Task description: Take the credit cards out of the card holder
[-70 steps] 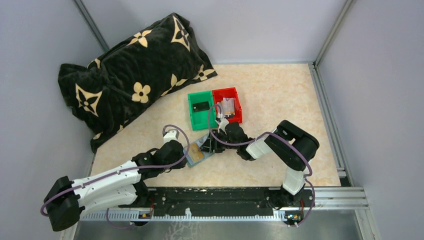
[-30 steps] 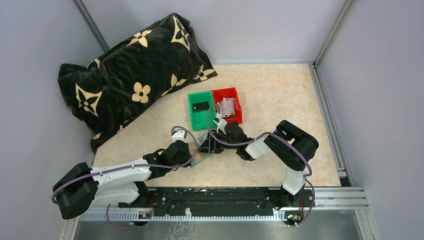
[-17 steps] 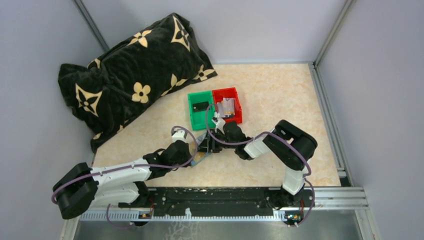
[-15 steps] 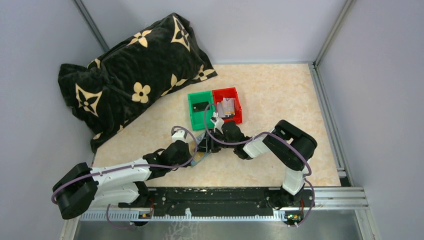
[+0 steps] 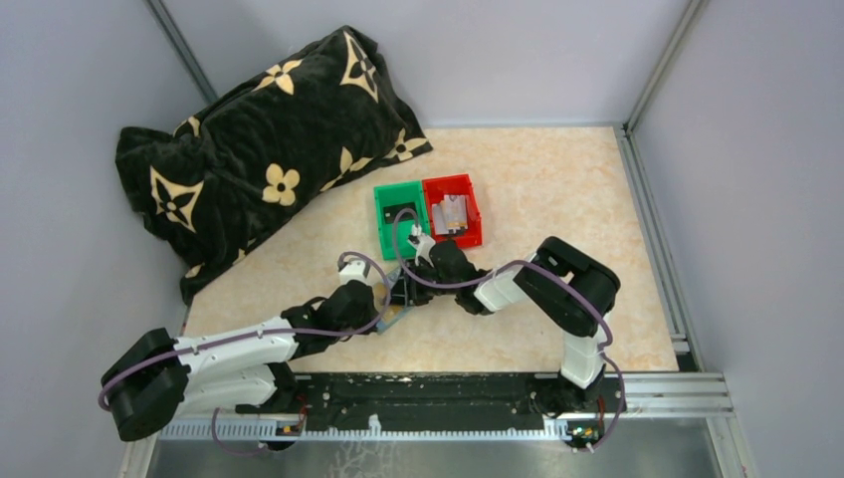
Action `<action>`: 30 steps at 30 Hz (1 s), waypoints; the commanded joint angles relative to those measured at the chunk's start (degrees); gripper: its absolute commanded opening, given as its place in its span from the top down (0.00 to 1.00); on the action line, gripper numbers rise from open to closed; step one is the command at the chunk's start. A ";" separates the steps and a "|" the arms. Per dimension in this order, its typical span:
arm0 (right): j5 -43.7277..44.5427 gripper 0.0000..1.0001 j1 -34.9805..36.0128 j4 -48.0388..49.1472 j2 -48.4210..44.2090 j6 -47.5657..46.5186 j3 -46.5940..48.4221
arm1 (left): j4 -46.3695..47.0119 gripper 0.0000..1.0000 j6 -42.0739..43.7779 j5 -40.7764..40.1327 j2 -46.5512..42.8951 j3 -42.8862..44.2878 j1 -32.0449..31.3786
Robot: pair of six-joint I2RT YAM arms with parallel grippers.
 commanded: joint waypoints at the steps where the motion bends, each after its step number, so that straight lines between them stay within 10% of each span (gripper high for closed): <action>1: -4.13 0.78 2.72 -1.54 1.02 -1.21 0.84 | -2.76 1.00 0.38 -0.58 1.17 -1.01 0.19; 6: -4.30 0.99 2.71 -0.80 0.56 -1.03 0.19 | -2.78 0.95 0.38 -0.16 2.59 -0.36 0.17; 12: -3.23 1.00 2.38 -0.44 -0.44 -1.02 -0.56 | -5.03 0.82 0.16 -1.56 1.26 -0.03 0.17; 30: -3.46 0.99 -3.82 0.70 -5.29 -0.86 -4.85 | -5.34 1.00 -0.30 -1.82 6.61 0.79 0.26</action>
